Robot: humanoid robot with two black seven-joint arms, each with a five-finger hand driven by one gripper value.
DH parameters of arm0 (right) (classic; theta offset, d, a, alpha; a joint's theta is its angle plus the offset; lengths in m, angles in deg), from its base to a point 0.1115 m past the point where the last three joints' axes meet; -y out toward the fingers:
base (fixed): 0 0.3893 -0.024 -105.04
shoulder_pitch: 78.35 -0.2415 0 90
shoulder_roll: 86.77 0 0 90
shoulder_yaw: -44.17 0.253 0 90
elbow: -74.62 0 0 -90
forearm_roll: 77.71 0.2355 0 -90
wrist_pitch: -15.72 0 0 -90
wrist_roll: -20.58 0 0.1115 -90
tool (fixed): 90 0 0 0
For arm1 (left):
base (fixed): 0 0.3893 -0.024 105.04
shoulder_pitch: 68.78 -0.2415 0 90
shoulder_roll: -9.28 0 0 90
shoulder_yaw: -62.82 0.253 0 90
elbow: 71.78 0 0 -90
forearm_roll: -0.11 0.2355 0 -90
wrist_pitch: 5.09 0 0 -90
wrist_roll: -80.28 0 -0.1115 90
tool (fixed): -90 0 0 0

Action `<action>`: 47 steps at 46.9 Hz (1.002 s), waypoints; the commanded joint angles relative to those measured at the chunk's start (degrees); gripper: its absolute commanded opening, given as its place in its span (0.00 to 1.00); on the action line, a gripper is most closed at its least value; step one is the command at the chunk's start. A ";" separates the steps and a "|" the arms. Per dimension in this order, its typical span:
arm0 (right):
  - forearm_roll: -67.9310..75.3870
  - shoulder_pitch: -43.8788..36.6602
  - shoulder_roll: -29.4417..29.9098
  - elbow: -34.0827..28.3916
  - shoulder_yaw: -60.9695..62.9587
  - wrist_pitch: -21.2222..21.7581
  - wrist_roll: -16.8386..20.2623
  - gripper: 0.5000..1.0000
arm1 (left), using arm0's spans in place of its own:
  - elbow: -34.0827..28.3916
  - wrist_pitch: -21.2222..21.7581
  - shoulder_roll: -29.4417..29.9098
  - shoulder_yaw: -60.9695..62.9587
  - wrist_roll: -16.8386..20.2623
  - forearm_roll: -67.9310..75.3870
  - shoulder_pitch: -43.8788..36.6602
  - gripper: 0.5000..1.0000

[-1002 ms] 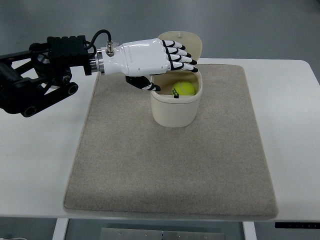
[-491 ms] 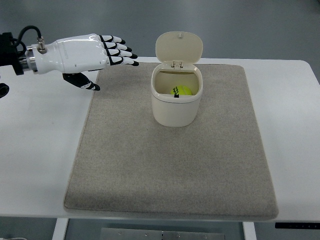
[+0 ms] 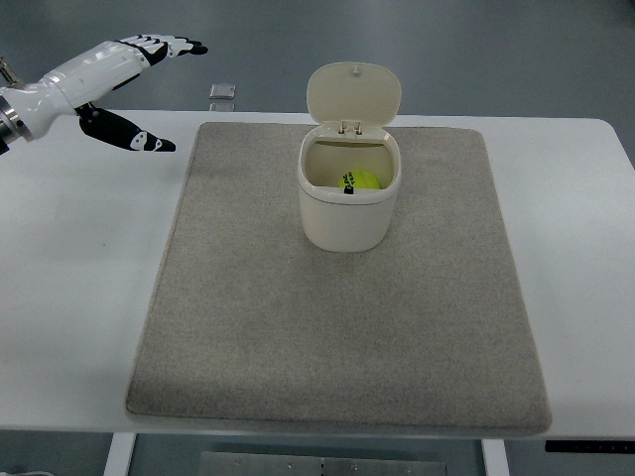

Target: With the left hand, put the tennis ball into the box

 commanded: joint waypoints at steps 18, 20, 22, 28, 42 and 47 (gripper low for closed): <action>0.00 0.00 0.00 0.00 0.00 -0.01 0.00 0.80 | -5.94 -1.51 -3.46 -0.74 0.01 -21.23 -5.67 0.98; 0.00 0.00 0.00 0.00 0.00 -0.01 0.00 0.80 | -6.47 -2.92 -4.07 -0.74 0.01 -23.52 -5.75 0.99; 0.00 0.00 0.00 0.00 0.00 -0.01 0.00 0.80 | -7.08 -5.28 -4.86 -0.83 0.01 -25.80 -5.84 0.99; 0.00 0.00 0.00 0.00 0.00 -0.01 0.00 0.80 | -9.02 -14.51 -5.22 -1.35 0.01 -33.36 -5.67 0.99; 0.00 0.00 0.00 0.00 0.00 -0.01 0.00 0.80 | -13.59 -32.36 -5.48 -2.76 0.01 -50.68 -4.70 0.98; 0.00 0.00 0.00 0.00 0.00 -0.01 0.00 0.80 | -14.73 -36.49 -5.48 -2.94 -5.36 -56.30 -4.26 0.98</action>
